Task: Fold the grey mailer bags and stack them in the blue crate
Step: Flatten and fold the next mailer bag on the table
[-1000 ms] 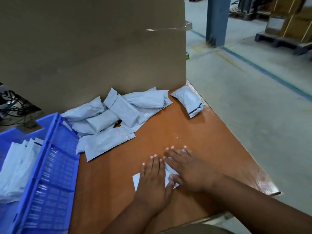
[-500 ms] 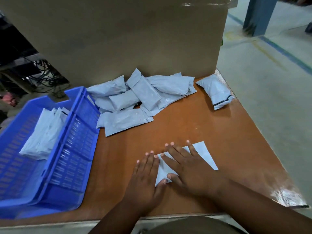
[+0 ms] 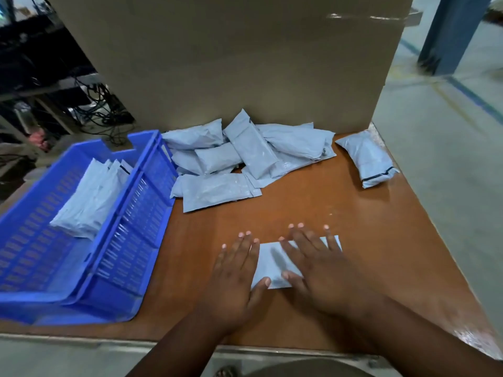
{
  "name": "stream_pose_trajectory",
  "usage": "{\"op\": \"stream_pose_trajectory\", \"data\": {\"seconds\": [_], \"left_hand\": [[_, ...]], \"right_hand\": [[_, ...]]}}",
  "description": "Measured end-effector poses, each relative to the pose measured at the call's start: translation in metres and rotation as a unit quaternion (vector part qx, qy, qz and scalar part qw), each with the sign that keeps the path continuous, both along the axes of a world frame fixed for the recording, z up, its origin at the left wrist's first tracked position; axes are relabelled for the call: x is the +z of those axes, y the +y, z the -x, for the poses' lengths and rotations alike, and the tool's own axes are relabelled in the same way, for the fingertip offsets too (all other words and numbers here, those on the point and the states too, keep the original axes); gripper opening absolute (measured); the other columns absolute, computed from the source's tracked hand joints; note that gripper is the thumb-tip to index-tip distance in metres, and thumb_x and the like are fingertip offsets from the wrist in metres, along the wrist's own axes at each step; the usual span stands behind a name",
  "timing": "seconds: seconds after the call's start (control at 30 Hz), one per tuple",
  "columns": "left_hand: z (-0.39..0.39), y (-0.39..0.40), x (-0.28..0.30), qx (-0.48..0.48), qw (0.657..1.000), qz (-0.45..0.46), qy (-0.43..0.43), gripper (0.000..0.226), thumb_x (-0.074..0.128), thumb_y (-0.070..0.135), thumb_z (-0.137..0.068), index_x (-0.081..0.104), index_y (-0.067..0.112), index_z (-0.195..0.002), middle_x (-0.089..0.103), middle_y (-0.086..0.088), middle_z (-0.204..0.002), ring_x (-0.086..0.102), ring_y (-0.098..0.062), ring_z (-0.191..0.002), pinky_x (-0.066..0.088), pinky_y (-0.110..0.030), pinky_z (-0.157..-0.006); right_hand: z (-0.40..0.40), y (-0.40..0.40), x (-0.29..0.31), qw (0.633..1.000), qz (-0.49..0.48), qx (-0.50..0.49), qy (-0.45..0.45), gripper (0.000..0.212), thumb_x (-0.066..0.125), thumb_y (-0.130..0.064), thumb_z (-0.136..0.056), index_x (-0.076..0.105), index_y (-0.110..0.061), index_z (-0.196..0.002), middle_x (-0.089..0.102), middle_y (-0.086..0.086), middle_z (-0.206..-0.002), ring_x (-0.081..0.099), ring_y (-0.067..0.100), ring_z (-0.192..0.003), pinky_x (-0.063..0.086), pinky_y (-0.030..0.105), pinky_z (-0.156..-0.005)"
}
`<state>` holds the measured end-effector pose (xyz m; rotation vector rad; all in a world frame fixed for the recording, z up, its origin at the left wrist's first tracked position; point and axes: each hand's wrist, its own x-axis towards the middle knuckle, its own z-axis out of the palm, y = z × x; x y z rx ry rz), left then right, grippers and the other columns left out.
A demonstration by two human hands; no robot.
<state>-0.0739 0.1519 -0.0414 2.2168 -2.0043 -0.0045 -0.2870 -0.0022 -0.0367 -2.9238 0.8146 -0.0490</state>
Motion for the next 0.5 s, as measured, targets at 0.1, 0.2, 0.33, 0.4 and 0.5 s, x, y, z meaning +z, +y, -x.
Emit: {"op": "stream_pose_trajectory", "data": {"seconds": [0.1, 0.2, 0.33, 0.4, 0.5], "left_hand": [[0.027, -0.015, -0.004, -0.026, 1.0, -0.003, 0.013, 0.072, 0.031, 0.058, -0.112, 0.014, 0.019, -0.17, 0.001, 0.001, -0.179, -0.003, -0.018, -0.164, 0.013, -0.049, -0.132], [0.057, -0.049, -0.012, -0.043, 0.999, -0.017, 0.009, 0.071, 0.024, 0.055, -0.111, 0.018, 0.015, -0.169, 0.004, -0.003, -0.178, -0.002, -0.019, -0.164, 0.016, -0.05, -0.131], [0.079, -0.083, -0.016, -0.023, 0.999, -0.043, 0.0, 0.07, 0.026, 0.046, -0.106, 0.022, 0.012, -0.168, 0.011, -0.009, -0.177, 0.004, -0.026, -0.164, 0.019, -0.055, -0.129], [0.083, -0.087, -0.02, -0.024, 0.998, -0.051, -0.005, 0.07, 0.025, 0.042, -0.105, 0.022, 0.012, -0.168, 0.013, -0.01, -0.177, 0.004, -0.026, -0.164, 0.016, -0.055, -0.129], [0.084, -0.082, -0.03, -0.021, 0.999, -0.046, 0.003, 0.069, 0.026, 0.038, -0.104, 0.028, 0.01, -0.166, 0.02, -0.012, -0.175, 0.012, -0.027, -0.164, 0.02, -0.055, -0.129]], "right_hand": [[0.034, -0.022, 0.005, 0.997, -0.012, -0.079, 0.015, 0.076, 0.012, -0.072, -0.105, 0.013, -0.032, -0.169, -0.002, -0.001, -0.178, -0.003, 0.021, -0.164, -0.007, 0.057, -0.13], [0.054, -0.028, 0.005, 0.992, -0.02, -0.121, 0.024, 0.077, 0.013, -0.071, -0.106, 0.008, -0.029, -0.17, -0.006, -0.002, -0.178, -0.009, 0.019, -0.163, -0.007, 0.053, -0.131], [0.047, -0.018, 0.001, 0.995, -0.015, -0.101, 0.009, 0.07, 0.025, -0.056, -0.108, 0.027, -0.018, -0.167, 0.015, 0.008, -0.176, 0.009, 0.025, -0.164, 0.01, 0.055, -0.131], [0.038, -0.012, -0.006, 0.996, -0.031, -0.084, 0.002, 0.068, 0.024, -0.051, -0.109, 0.024, -0.018, -0.168, 0.012, 0.008, -0.177, 0.007, 0.024, -0.164, 0.009, 0.055, -0.131], [0.035, -0.01, -0.018, 0.996, -0.046, -0.073, -0.001, 0.067, 0.017, -0.051, -0.109, 0.018, -0.02, -0.169, 0.009, 0.005, -0.177, 0.004, 0.021, -0.164, 0.004, 0.053, -0.131]]}}
